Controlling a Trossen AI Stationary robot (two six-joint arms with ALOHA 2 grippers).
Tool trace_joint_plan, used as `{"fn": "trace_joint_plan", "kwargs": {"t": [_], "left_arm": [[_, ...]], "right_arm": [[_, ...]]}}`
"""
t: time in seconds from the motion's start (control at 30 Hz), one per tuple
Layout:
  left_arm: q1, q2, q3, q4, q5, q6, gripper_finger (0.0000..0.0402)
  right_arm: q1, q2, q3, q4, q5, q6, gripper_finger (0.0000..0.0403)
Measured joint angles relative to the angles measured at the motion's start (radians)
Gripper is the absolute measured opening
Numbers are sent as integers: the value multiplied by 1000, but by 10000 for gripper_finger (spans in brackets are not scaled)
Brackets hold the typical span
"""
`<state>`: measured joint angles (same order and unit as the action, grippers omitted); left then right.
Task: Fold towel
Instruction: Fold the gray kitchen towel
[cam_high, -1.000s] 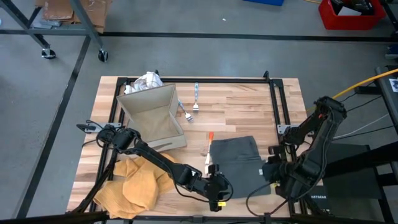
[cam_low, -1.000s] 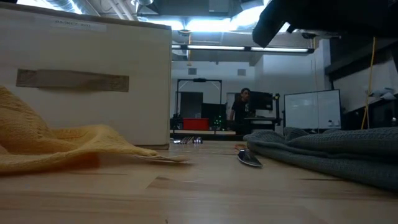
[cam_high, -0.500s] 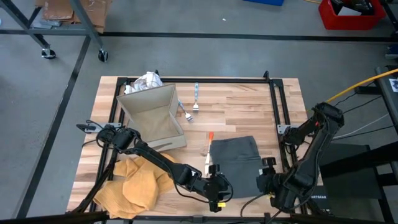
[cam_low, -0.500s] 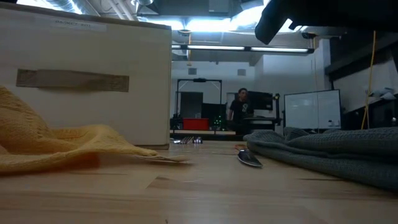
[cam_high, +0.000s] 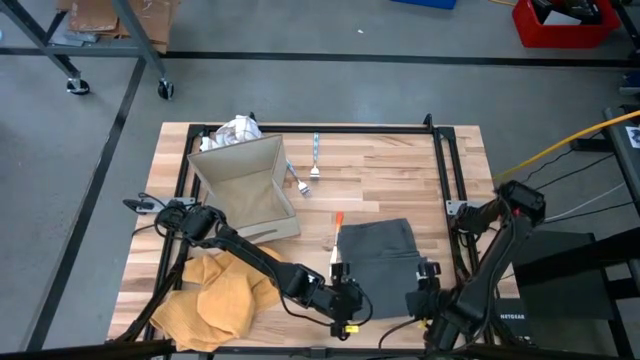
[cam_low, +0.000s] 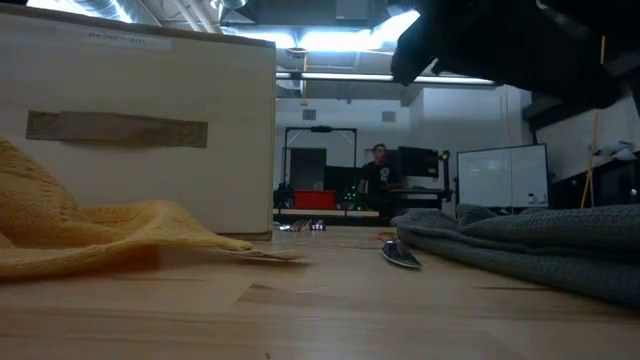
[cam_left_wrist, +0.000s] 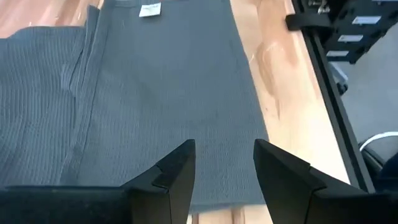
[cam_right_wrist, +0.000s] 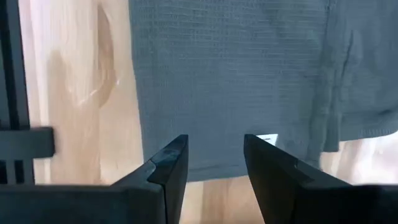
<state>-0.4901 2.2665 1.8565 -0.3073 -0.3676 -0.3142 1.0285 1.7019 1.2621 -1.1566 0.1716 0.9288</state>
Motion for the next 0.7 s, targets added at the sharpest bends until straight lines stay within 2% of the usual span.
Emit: {"fn": "trace_joint_plan", "kwargs": {"t": [0.27, 0.4, 0.7], "left_arm": [[-19, 0, 0, -44, 82, 124, 155], [-23, 0, 0, -39, 84, 192, 155], [-20, 41, 0, 61, 106, 245, 155]], "right_arm": [[76, 64, 0, 115, 0, 10, 159], [105, 78, 0, 125, 25, 39, 159], [104, 124, 0, 132, 51, 62, 159]]}}
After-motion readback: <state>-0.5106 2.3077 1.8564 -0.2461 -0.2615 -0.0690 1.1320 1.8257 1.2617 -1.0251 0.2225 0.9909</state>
